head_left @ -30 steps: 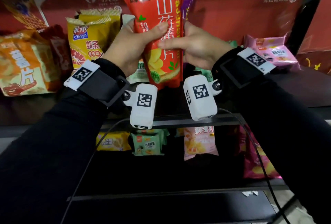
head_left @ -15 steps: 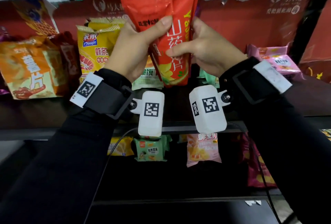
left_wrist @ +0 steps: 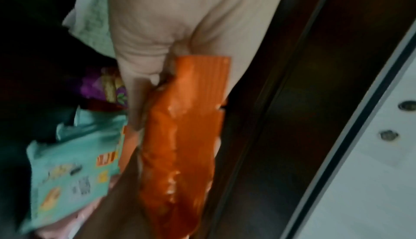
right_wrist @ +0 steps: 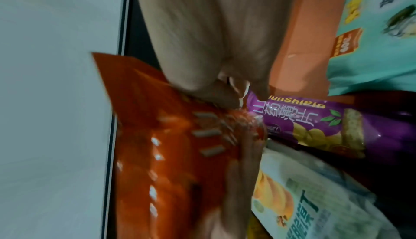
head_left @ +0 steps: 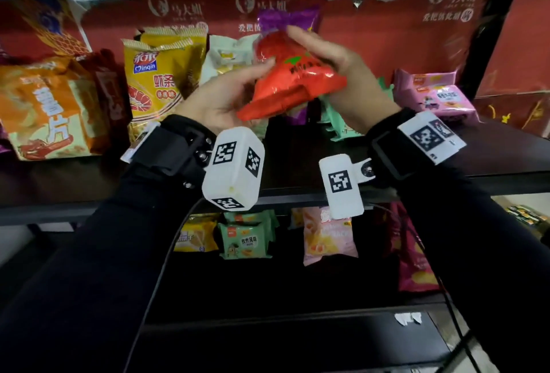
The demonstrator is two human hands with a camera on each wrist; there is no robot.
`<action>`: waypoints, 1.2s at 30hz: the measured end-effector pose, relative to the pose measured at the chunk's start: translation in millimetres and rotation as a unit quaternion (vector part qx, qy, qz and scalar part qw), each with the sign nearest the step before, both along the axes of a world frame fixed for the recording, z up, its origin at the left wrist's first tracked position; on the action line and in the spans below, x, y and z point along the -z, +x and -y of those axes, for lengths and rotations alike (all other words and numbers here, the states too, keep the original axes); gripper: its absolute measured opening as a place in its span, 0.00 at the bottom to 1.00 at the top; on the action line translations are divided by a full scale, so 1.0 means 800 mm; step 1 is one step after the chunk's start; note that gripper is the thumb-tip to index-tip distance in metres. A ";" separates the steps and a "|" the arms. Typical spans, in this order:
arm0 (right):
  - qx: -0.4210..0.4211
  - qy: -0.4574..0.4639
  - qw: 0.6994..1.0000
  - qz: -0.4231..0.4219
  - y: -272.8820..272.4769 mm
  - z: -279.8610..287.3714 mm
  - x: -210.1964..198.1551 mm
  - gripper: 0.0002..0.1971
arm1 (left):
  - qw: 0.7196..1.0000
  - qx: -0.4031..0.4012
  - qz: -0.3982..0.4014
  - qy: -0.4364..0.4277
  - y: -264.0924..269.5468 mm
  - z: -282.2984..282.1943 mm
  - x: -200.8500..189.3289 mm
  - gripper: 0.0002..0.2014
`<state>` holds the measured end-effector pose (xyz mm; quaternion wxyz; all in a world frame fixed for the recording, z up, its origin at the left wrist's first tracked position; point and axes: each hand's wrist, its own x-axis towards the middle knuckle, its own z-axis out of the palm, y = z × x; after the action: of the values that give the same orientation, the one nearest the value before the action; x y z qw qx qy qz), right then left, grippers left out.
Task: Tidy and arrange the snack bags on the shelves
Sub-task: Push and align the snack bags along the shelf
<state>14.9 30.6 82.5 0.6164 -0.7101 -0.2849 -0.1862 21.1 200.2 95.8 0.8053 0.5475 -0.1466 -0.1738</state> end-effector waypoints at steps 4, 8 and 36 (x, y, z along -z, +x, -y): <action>-0.037 0.057 0.978 -0.198 -0.001 0.011 0.001 0.17 | 0.991 -0.043 0.098 0.084 0.003 0.006 0.018 0.11; -0.023 0.005 0.976 -0.214 -0.002 0.011 0.004 0.16 | 0.981 -0.031 0.164 0.103 0.002 0.009 0.024 0.22; -0.097 0.059 0.930 -0.351 -0.042 0.018 -0.029 0.21 | 0.912 -0.146 0.383 0.016 -0.036 0.021 0.014 0.23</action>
<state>-18.7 16.5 105.5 0.7329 -0.6613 -0.1065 0.1190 -7.7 183.5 84.4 0.6946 0.6003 -0.3599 0.1663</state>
